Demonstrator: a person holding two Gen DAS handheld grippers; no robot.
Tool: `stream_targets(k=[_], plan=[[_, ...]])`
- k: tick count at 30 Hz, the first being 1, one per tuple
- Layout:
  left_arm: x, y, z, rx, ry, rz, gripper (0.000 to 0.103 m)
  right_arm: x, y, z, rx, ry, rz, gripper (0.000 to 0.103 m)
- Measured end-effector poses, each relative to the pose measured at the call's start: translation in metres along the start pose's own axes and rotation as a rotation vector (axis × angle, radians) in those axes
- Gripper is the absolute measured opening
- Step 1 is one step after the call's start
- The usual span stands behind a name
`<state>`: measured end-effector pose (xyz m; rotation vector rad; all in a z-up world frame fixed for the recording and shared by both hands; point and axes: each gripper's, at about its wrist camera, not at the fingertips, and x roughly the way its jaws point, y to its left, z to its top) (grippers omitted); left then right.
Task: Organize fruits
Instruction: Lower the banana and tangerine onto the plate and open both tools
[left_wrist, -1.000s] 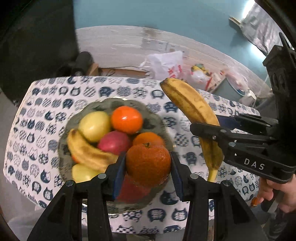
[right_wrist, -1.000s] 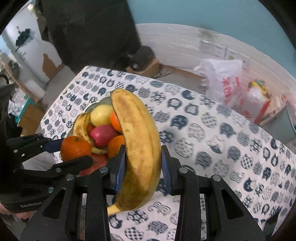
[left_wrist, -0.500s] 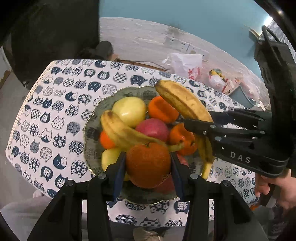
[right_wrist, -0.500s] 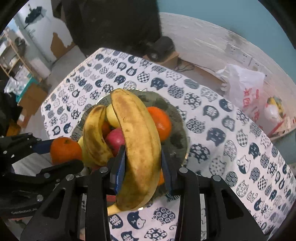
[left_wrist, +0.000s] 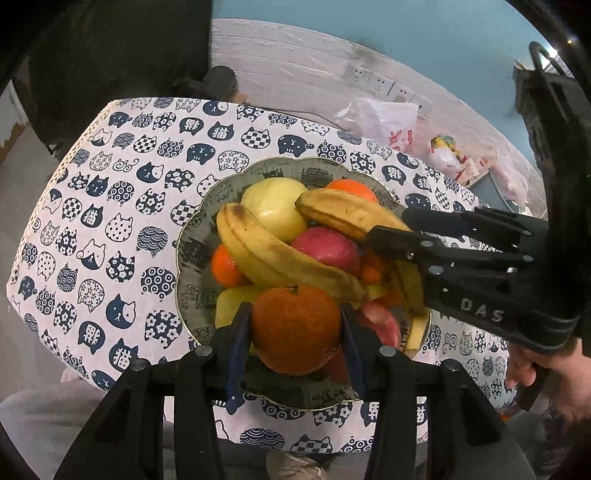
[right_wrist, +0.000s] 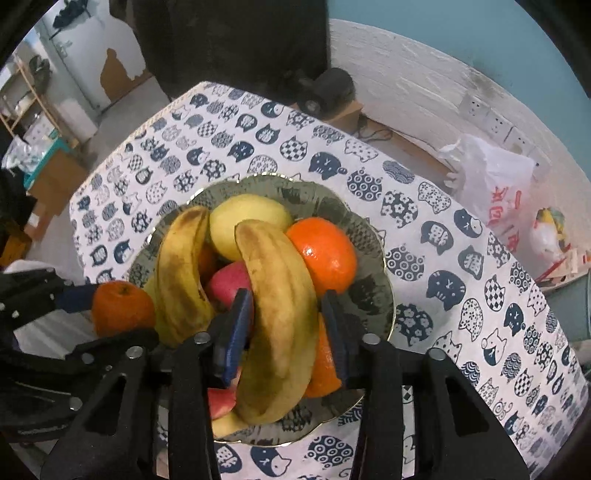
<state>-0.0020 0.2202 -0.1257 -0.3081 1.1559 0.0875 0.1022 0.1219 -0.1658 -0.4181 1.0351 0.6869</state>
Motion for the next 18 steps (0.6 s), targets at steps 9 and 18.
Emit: stream_targets(k=[9, 18], plan=[[0.000, -0.006, 0.015, -0.014, -0.032, -0.017, 0.047, -0.028, -0.027, -0.004, 0.144, -0.046, 0.037, 0.055], [0.018, -0.017, 0.039, 0.002, -0.053, 0.001, 0.047, -0.047, -0.046, -0.025, 0.191, -0.049, 0.029, 0.055]])
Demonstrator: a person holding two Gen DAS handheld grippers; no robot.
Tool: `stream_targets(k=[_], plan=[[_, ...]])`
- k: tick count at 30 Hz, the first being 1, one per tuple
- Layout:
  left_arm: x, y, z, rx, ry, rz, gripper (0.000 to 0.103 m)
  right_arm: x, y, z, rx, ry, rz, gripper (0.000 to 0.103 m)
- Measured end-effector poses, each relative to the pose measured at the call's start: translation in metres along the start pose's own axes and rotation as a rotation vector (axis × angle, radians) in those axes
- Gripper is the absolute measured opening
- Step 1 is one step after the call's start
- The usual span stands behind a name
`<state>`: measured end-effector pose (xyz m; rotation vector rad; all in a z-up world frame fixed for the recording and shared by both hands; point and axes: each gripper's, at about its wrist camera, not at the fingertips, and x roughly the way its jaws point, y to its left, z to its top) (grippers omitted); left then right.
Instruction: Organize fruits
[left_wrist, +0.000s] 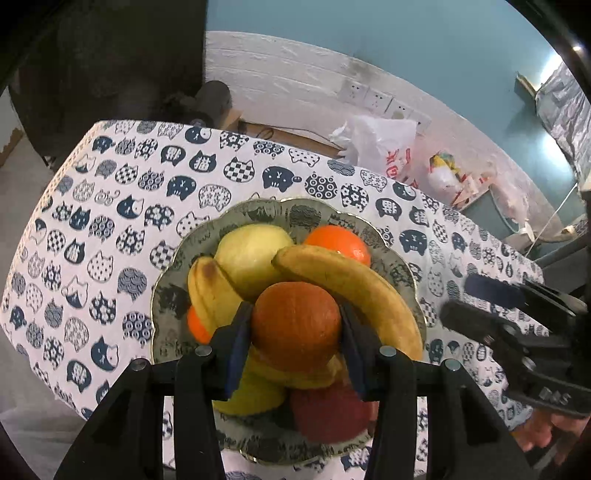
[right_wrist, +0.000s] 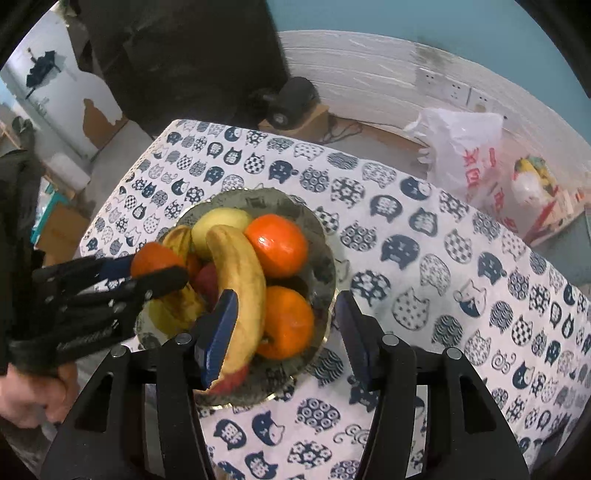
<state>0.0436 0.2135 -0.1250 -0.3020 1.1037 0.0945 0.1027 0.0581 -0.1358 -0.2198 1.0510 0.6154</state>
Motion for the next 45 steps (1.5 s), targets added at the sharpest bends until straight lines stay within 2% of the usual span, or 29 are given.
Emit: stream_targets(k=[3, 6, 17, 20, 21, 22, 29, 32, 45], plan=[[0.009, -0.002, 0.004, 0.003, 0.014, 0.001, 0.047, -0.004, -0.007, -0.006, 0.009, 0.007, -0.003, 0.056], [0.017, -0.003, 0.005, 0.004, 0.039, 0.000, 0.057, -0.005, -0.011, -0.011, 0.015, 0.011, -0.005, 0.056], [0.018, -0.007, 0.004, 0.009, 0.046, 0.028, 0.060, -0.015, -0.023, -0.017, 0.035, 0.002, -0.003, 0.059], [0.016, -0.011, 0.002, 0.032, 0.046, 0.049, 0.070, -0.021, -0.023, -0.017, 0.033, -0.006, -0.004, 0.063], [0.015, -0.012, 0.001, 0.038, 0.046, 0.058, 0.079, -0.023, -0.022, -0.018, 0.032, -0.009, -0.007, 0.064], [0.014, -0.013, -0.001, 0.041, 0.044, 0.067, 0.083, -0.025, -0.022, -0.018, 0.029, -0.013, -0.013, 0.064], [0.007, -0.013, -0.009, 0.039, 0.060, 0.061, 0.083, -0.042, -0.018, -0.019, 0.012, -0.038, -0.025, 0.065], [0.000, -0.013, -0.011, 0.029, 0.058, 0.047, 0.083, -0.050, -0.014, -0.021, -0.001, -0.047, -0.035, 0.069], [-0.040, -0.016, -0.020, -0.002, 0.009, 0.004, 0.083, -0.084, -0.006, -0.030, -0.027, -0.088, -0.045, 0.070]])
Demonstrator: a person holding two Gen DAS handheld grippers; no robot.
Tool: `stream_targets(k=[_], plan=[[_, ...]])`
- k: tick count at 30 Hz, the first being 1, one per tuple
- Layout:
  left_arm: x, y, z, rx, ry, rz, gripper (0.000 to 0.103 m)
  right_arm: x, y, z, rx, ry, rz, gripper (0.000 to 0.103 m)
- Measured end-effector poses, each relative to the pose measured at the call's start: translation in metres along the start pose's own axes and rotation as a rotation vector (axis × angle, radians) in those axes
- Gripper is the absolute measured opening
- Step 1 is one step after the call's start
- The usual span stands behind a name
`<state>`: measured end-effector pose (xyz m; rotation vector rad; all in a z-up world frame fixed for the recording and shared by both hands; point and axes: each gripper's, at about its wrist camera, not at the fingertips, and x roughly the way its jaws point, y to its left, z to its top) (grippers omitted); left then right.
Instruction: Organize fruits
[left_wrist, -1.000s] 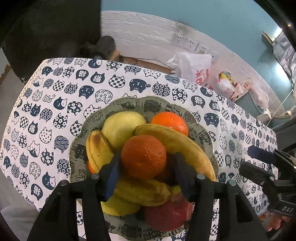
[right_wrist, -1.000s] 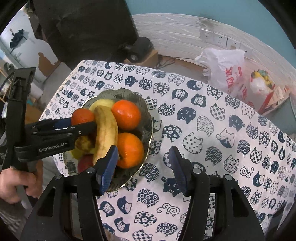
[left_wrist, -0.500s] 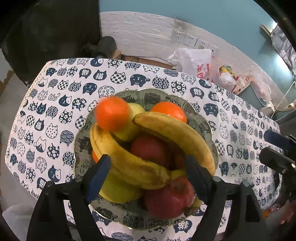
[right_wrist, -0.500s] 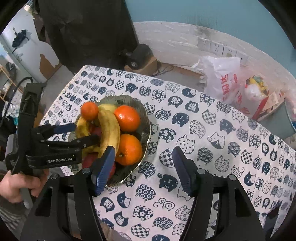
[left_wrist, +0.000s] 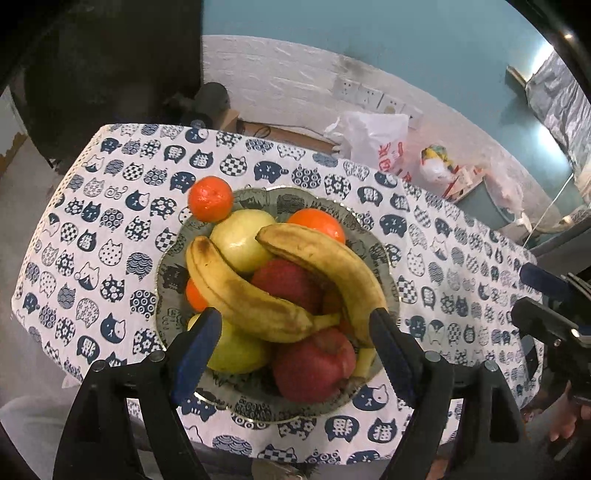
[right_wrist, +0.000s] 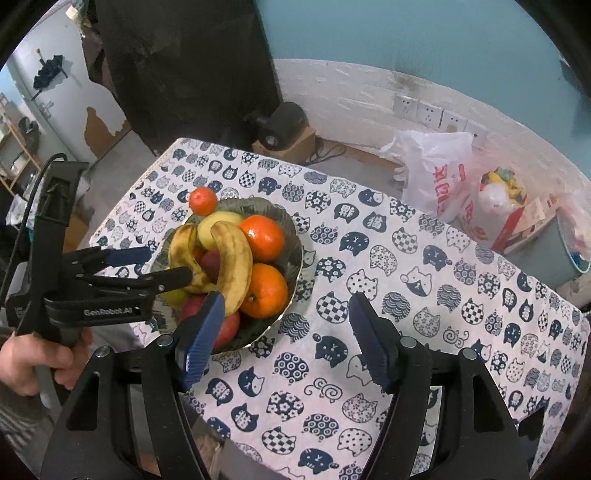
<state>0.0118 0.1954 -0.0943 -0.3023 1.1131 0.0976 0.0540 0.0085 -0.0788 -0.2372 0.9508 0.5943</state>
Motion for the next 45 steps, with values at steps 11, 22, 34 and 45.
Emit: stream_targets(k=[11, 22, 34, 45], plan=[[-0.070, 0.005, -0.008, -0.038, -0.125, -0.002, 0.083, -0.044, -0.003, -0.009, -0.004, -0.080, -0.033, 0.076], [-0.115, -0.039, -0.019, 0.092, -0.235, 0.094, 0.087, -0.086, -0.004, -0.022, -0.019, -0.178, -0.074, 0.078], [-0.137, -0.068, -0.026, 0.196, -0.308, 0.187, 0.098, -0.103, -0.016, -0.025, 0.027, -0.229, -0.096, 0.079], [-0.136, -0.074, -0.029, 0.225, -0.300, 0.231, 0.098, -0.102, -0.016, -0.024, 0.024, -0.224, -0.099, 0.079]])
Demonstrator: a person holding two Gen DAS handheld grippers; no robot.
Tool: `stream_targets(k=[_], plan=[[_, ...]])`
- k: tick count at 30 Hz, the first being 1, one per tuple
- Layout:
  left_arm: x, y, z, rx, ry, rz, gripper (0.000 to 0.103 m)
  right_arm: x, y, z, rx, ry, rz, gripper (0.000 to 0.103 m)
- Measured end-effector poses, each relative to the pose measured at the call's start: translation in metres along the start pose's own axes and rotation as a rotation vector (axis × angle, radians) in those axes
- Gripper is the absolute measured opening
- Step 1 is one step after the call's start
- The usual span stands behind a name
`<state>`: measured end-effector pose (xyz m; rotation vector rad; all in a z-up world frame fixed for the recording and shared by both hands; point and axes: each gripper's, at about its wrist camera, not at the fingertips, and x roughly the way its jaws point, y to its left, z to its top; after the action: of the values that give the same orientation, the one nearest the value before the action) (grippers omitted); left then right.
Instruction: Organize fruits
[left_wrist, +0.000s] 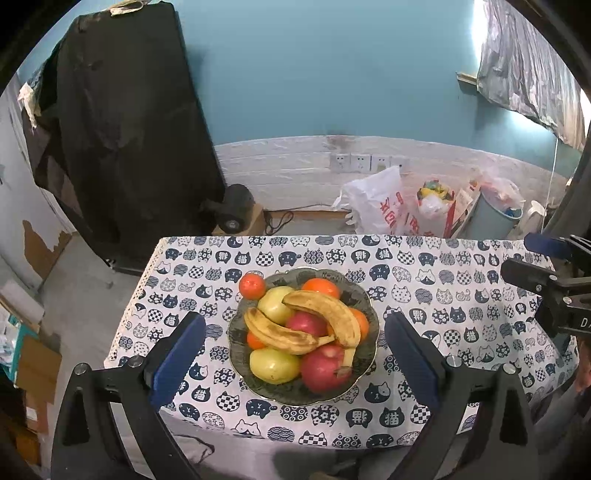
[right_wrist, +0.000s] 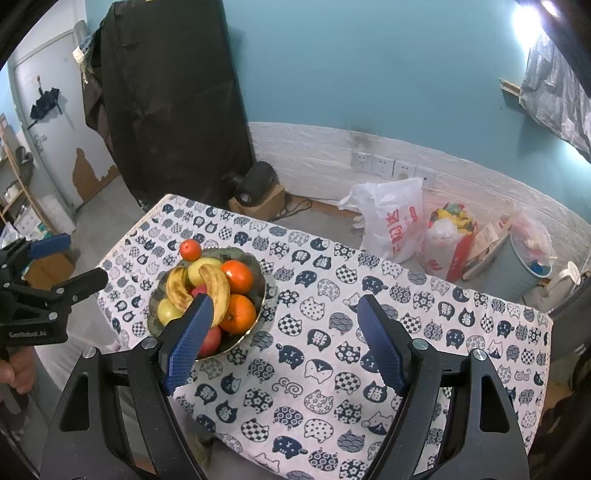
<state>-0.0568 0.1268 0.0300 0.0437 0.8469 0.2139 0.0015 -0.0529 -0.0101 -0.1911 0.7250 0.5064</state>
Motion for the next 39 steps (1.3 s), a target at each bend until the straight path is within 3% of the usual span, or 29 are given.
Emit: stream_targets(k=[39], plan=[[0.0024, 0.0003, -0.0017, 0.000, 0.031, 0.014, 0.099, 0.0060, 0.0086, -0.0024, -0.016, 0.018, 0.008, 0.079]])
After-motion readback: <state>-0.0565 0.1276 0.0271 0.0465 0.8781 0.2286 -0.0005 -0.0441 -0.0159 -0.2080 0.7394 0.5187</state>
